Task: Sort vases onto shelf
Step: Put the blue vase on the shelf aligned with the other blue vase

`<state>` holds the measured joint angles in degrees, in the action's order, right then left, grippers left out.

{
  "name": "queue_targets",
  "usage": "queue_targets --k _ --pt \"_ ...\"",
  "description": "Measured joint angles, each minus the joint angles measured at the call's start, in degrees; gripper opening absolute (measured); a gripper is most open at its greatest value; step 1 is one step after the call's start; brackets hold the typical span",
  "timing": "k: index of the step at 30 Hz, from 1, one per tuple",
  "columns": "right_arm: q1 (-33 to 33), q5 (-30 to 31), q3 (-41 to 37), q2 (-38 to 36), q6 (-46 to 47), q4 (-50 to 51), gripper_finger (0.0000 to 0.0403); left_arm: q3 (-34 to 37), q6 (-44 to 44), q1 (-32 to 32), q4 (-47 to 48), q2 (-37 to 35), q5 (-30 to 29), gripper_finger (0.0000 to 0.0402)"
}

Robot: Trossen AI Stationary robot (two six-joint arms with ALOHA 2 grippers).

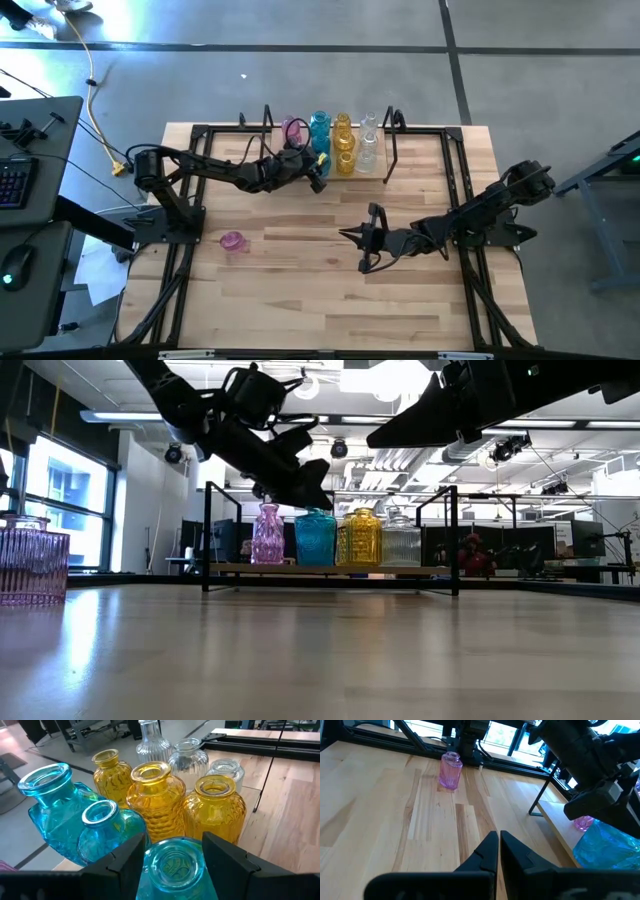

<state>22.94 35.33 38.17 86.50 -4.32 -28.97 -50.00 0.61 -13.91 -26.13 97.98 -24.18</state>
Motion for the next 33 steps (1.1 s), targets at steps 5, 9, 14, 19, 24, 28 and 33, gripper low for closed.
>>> queue_targets --k 5,9,14,19,24,28,33 --pt "0.00 0.00 0.00 0.00 0.00 0.02 0.0000 0.00 1.27 0.00 0.47 -1.72 -0.38 0.0188" --pt "0.00 0.25 0.00 0.00 -0.06 0.02 0.0000 -0.01 3.77 0.74 2.35 -4.53 -0.54 0.0188" --pt "0.00 0.44 0.00 0.00 -0.15 0.09 0.0000 1.64 6.93 4.28 6.48 -9.34 -1.10 0.0177" --pt "0.00 0.46 0.00 0.00 -0.22 0.57 0.0000 10.46 7.14 9.40 2.59 -11.71 -2.10 0.0102" --pt "-0.17 0.68 0.02 0.00 -0.54 0.48 0.0000 13.84 3.90 11.34 2.18 -10.36 -2.38 0.0014" --pt "-0.17 1.13 0.02 0.00 -0.50 0.16 0.0000 13.05 2.36 10.40 3.14 -7.60 -5.07 0.0009" --pt "-0.17 1.31 0.02 0.00 -0.66 0.02 0.0000 10.66 1.80 8.37 3.45 -4.47 -5.72 0.0001"
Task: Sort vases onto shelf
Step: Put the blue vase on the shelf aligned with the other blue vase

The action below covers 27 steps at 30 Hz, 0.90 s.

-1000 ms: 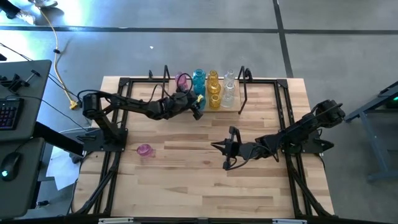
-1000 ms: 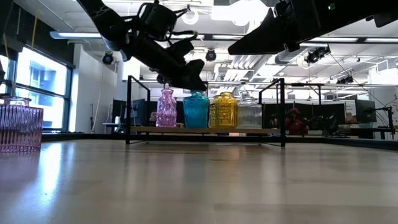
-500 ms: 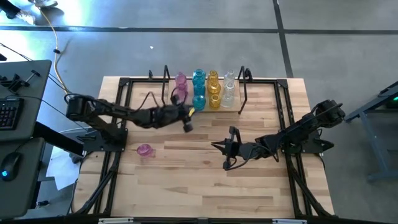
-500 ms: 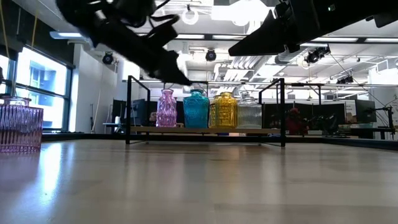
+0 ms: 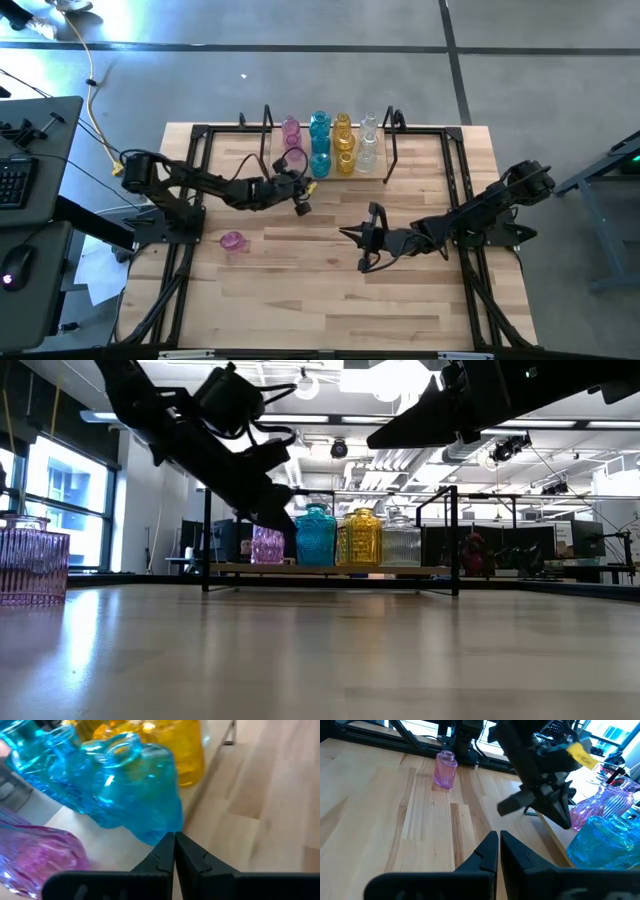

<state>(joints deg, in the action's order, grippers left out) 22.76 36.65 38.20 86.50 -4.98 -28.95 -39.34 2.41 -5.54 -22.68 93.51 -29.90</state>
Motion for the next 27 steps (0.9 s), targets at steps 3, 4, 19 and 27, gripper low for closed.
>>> queue_targets --k 3,4,19,27 --pt "0.00 0.02 0.00 0.00 -0.02 0.17 0.0000 -1.18 -0.28 -1.01 -0.04 0.89 -0.49 0.0002" --pt "0.00 0.02 0.00 0.00 -0.02 0.36 0.0000 -1.55 -0.35 -1.28 -0.36 1.20 -0.54 0.0002" --pt "0.00 0.08 0.00 0.00 1.05 1.75 0.0000 -2.09 -0.67 -3.28 -1.52 1.58 1.08 0.0000" --pt "0.02 0.17 0.00 0.00 1.05 1.75 0.0000 -2.09 -0.25 -3.49 -2.70 1.60 2.35 0.0000"
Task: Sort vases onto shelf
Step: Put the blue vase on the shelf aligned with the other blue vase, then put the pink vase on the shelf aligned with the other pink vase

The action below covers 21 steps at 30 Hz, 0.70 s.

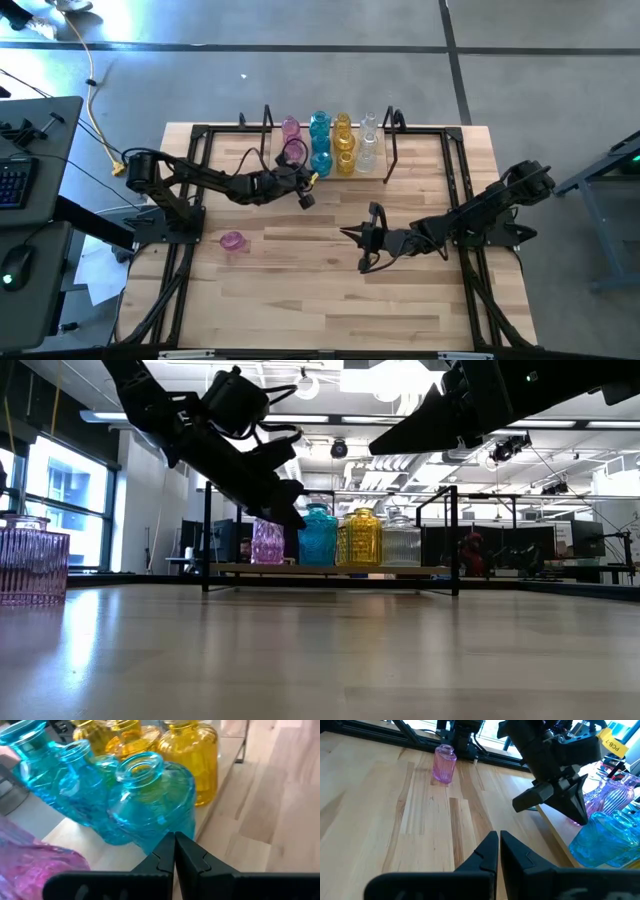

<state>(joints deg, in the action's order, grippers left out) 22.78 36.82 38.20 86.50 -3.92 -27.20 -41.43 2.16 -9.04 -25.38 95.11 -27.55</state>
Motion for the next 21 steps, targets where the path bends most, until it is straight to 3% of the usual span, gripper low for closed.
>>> queue_targets --k 6,10,13,18,21 --pt "0.13 -0.04 0.00 0.00 0.00 0.14 0.0000 0.02 3.47 3.81 3.80 -4.31 1.57 0.0000" --pt "0.13 -0.07 0.00 0.00 0.00 0.44 0.0000 -0.15 4.58 9.28 13.30 -11.63 2.29 0.0000" --pt "0.13 -0.09 0.00 0.00 0.02 0.58 0.0000 -2.74 3.47 14.07 26.90 -17.97 4.14 0.0000" --pt "0.13 -0.24 0.00 0.00 0.00 0.41 0.0000 -13.42 -3.16 21.32 58.77 -23.14 5.50 0.0000" --pt "0.13 -0.24 0.00 0.00 0.09 0.39 0.0000 -21.13 -9.14 23.13 77.77 -23.09 11.65 0.0000"
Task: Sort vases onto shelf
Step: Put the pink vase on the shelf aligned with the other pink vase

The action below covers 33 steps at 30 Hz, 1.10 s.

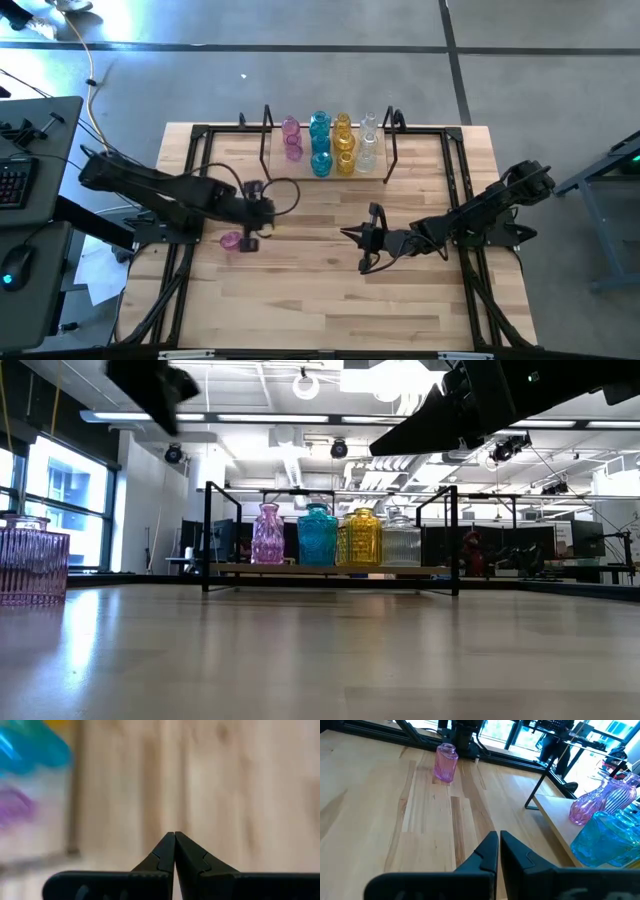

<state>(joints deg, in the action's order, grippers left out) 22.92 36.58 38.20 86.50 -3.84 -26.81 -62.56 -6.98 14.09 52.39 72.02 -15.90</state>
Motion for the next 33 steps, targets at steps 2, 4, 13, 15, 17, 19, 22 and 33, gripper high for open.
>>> queue_targets --k 2,4,13,15,17,19,22,33 --pt "0.00 0.01 0.00 0.00 0.35 0.00 0.0000 -3.61 -4.70 0.40 8.61 0.36 5.16 0.0001" --pt "0.00 0.02 0.00 0.00 0.37 0.00 0.0000 -5.42 -9.33 0.77 15.49 0.40 7.50 0.0008" --pt "0.00 -0.34 0.00 0.00 0.06 0.07 0.0000 -3.68 -24.46 1.00 26.91 0.87 10.25 0.0101" --pt "0.00 -0.95 0.00 0.00 0.22 0.34 0.0000 -2.24 -26.76 0.93 27.01 0.69 11.20 0.0129" --pt "0.01 -1.29 0.00 0.00 0.33 0.50 0.0000 -0.07 -28.58 0.93 26.81 0.77 11.24 0.0157" --pt "0.00 -1.29 0.00 0.00 0.33 0.57 0.0000 2.22 -30.74 0.93 26.94 0.77 11.26 0.0185" --pt "0.00 -1.33 0.00 0.00 0.35 0.63 0.0000 5.65 -31.79 0.93 25.03 0.75 11.38 0.0223" --pt "0.00 -1.51 0.00 0.00 0.37 0.63 0.0000 12.69 -31.08 0.98 18.54 0.75 13.84 0.0264"
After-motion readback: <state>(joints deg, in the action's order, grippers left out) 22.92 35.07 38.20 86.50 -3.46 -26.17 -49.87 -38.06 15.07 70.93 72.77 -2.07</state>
